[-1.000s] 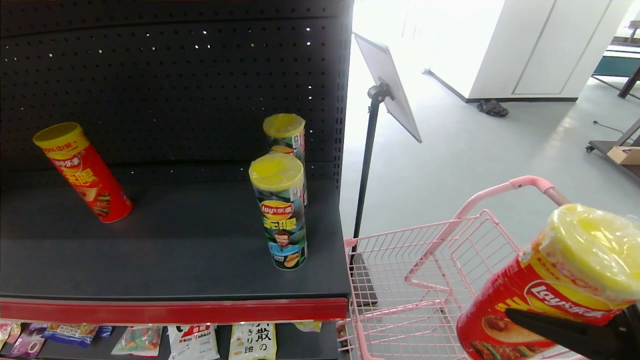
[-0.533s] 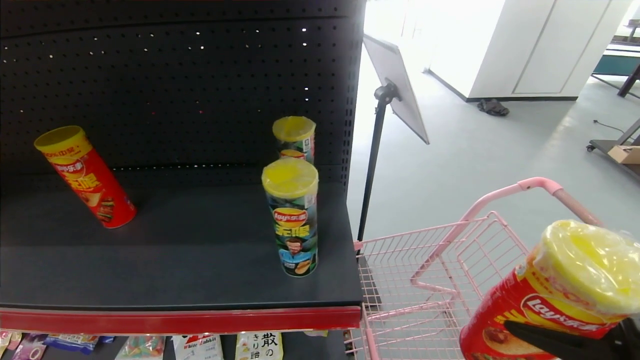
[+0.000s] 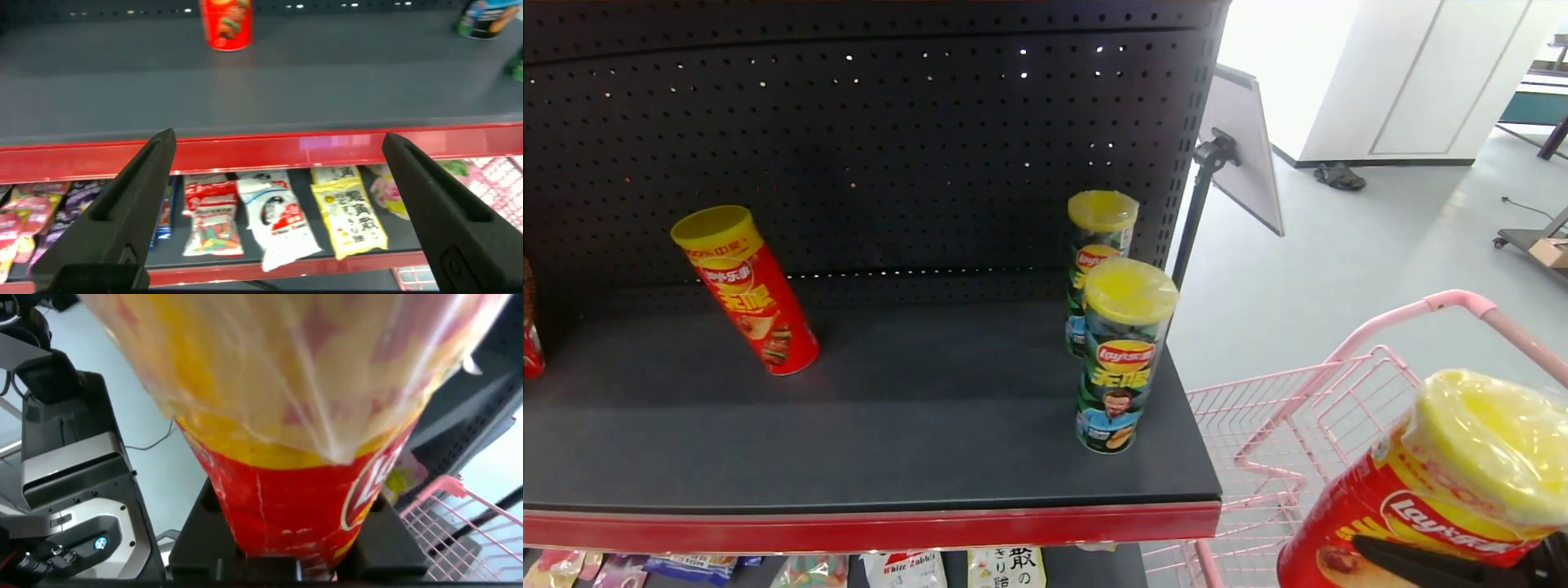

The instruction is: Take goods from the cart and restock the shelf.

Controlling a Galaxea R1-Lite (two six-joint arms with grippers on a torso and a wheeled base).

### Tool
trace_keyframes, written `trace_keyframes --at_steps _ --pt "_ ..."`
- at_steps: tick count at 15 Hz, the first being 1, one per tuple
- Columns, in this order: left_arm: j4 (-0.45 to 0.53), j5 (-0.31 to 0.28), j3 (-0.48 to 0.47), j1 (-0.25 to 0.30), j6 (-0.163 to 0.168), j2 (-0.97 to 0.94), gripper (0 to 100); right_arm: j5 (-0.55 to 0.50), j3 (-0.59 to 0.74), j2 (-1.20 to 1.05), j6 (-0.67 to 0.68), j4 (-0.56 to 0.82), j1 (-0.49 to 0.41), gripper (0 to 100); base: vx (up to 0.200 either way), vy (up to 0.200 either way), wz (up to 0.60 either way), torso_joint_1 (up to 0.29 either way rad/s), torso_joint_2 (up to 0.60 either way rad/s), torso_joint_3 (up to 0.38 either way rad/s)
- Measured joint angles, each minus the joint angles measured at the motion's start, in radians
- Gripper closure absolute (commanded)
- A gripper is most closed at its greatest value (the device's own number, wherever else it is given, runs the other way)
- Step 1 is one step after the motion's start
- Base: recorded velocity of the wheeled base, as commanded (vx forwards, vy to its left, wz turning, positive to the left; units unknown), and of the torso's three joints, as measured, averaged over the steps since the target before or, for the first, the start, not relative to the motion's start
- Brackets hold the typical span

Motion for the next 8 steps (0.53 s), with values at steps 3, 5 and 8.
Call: trace_keyframes --at_steps 3,5,8 --pt "0.000 0.001 0.000 0.001 -0.005 0.000 0 -0.002 0.008 -0.008 0.000 0.000 0.006 100 0.000 0.200 0.00 0.002 0.00 0.004" --pt "0.000 0.000 0.000 0.001 -0.003 0.000 0 -0.001 0.016 -0.013 0.000 0.000 0.007 100 0.000 0.200 0.00 0.000 0.00 0.007" --pt "0.000 0.000 0.000 0.001 0.005 0.000 0 -0.001 0.025 -0.022 0.000 0.000 0.008 100 0.000 0.133 0.00 0.003 0.00 0.002"
